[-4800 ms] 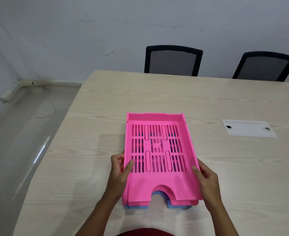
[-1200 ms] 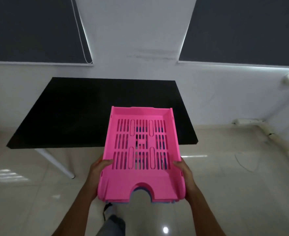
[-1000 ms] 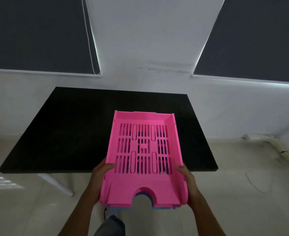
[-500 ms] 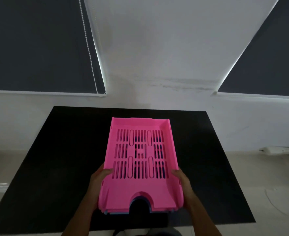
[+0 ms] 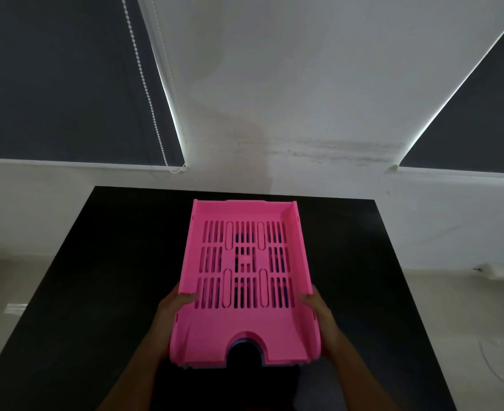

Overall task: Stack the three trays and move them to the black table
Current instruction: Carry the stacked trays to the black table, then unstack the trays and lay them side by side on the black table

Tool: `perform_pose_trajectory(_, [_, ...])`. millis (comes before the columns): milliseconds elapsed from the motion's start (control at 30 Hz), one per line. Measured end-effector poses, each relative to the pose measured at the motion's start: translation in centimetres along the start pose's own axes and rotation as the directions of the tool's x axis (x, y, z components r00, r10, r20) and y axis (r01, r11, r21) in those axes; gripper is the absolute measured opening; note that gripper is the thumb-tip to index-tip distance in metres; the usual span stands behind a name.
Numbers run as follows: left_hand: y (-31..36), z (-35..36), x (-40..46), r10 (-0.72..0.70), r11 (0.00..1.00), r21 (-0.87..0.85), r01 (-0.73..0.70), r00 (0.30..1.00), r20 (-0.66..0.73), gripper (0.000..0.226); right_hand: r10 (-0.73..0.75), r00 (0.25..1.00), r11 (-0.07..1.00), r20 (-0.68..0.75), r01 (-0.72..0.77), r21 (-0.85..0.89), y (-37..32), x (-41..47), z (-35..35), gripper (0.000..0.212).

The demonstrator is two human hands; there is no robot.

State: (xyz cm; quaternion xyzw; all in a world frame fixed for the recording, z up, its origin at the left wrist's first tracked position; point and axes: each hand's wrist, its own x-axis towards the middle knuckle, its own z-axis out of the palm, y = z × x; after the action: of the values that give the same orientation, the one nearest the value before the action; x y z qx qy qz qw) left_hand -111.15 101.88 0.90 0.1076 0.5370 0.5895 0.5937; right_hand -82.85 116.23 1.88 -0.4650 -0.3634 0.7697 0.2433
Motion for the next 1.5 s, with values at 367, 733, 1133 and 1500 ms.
perform_pose_trajectory(367, [2.0, 3.4, -1.9, 0.135, 0.990, 0.043, -0.134, 0.991, -0.024, 0.053, -0.177, 0.981, 0.977, 0.084, 0.185, -0.105, -1.8, -1.2, 0.4, 0.055])
perform_pose_trajectory(733, [3.4, 13.4, -1.3, 0.295, 0.922, 0.247, -0.297, 0.954, 0.045, 0.052, -0.335, 0.942, 0.924, 0.008, 0.330, -0.195, -7.1, -3.6, -6.6, 0.038])
perform_pose_trajectory(1133, [-4.5, 26.8, 3.7, 0.117, 0.866, 0.469, -0.174, 0.982, 0.148, 0.088, -0.372, 0.903, 0.896, -0.216, 0.290, -0.335, -8.8, -6.3, -22.9, 0.040])
perform_pose_trajectory(1500, [-9.8, 28.5, 6.3, -0.006, 0.844, 0.533, 0.062, 0.994, -0.105, 0.080, -0.229, 0.946, 0.898, -0.230, 0.114, -0.426, -6.3, -2.9, -25.8, 0.040])
